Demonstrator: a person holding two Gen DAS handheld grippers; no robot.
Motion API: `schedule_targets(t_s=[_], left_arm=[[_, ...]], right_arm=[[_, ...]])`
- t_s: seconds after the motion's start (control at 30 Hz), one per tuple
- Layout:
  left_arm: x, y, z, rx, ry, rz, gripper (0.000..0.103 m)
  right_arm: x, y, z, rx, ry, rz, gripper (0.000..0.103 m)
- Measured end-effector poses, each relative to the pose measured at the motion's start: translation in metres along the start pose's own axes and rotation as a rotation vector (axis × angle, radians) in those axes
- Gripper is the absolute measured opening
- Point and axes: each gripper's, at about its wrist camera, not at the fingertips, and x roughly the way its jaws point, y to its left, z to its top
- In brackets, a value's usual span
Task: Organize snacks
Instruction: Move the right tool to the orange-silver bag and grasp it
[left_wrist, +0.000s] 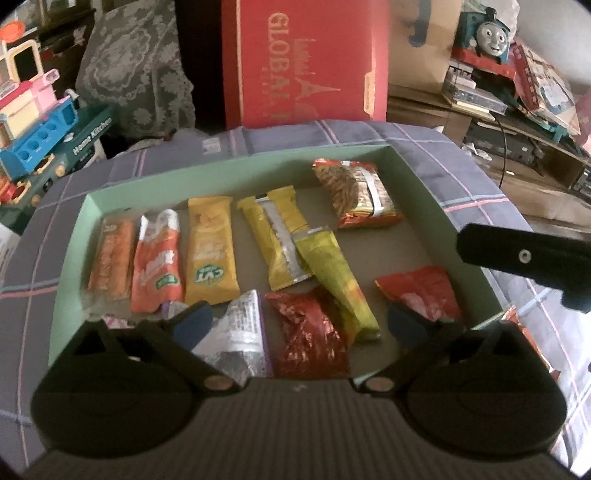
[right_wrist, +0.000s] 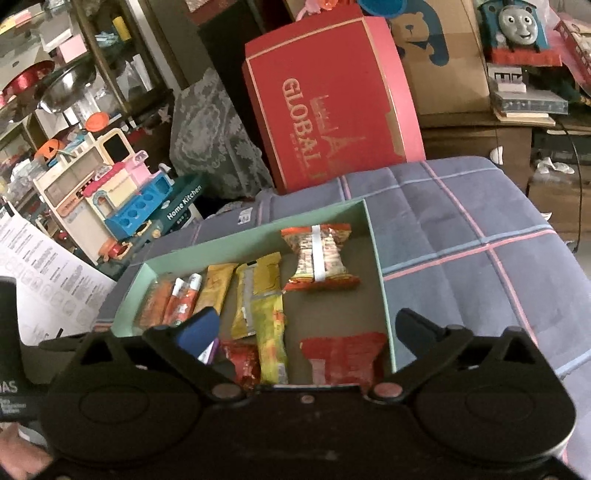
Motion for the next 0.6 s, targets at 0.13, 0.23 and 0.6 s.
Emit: schedule_targets(t_s=[0.13,0.23,0.6], left_arm=[[-0.014,0.005,-0.008,-0.023,-0.002,-0.005,0.103],[-0.023,0.006,-0.015,-0.029,0.000,-0.001,0.103],[-0.059,0.006,-0.052,-0.039,0.011,-0.003,0.103]], right_arm=[[-0.012,-0.001,-0.006,0.013,0.007,0.006,0.103],[-0.022,-0.001,-0.012,0.014,0.010,0.003,0.103],[-0.060,-0.001,-0.046,0.023,0.035,0.015,0.103]])
